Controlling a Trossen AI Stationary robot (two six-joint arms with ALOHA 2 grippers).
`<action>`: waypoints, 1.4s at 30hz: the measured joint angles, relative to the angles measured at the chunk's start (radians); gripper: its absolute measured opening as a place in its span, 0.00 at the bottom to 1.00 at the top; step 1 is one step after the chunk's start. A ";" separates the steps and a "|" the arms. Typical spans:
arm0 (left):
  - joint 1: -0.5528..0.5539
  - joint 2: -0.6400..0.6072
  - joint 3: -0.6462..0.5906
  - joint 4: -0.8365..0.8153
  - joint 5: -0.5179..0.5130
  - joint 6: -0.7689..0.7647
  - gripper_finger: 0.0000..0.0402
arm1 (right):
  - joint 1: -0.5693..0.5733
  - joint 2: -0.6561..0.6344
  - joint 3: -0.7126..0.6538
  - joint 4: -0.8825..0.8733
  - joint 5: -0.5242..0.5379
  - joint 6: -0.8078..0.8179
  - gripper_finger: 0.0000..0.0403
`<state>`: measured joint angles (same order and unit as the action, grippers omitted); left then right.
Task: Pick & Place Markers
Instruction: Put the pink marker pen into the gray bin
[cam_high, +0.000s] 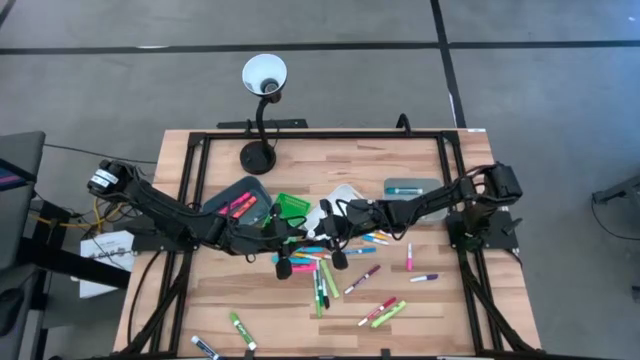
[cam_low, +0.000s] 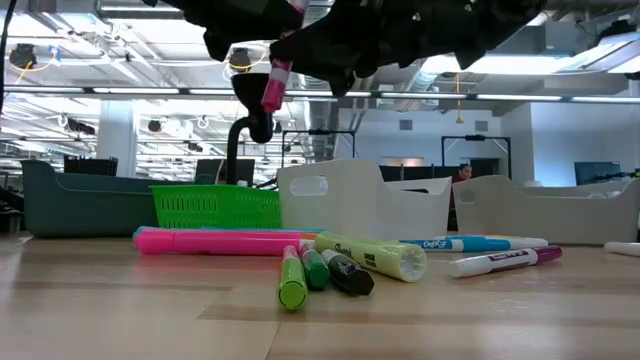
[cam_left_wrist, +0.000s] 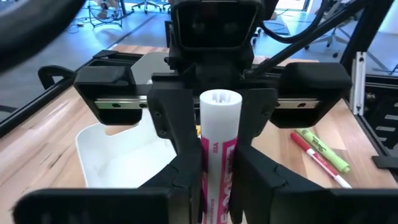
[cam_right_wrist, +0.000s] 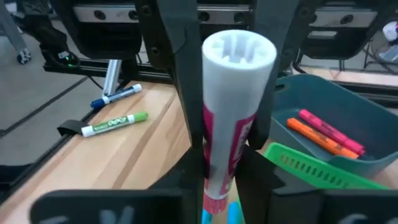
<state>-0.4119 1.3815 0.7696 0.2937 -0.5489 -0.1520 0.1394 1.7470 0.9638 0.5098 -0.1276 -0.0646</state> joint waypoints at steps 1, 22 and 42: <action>-0.001 0.000 0.000 0.002 0.001 -0.002 0.20 | -0.001 0.000 0.000 0.000 0.000 0.010 0.12; 0.067 -0.002 -0.036 -0.027 -0.011 0.016 0.39 | 0.053 -0.295 0.041 -0.735 0.360 0.160 0.14; 0.100 -0.001 -0.068 0.019 0.034 -0.092 0.38 | -0.137 -0.633 -0.195 -1.439 0.574 0.561 0.15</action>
<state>-0.3115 1.3808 0.7021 0.3128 -0.5152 -0.2443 0.0026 1.1141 0.7690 -0.9287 0.4467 0.4962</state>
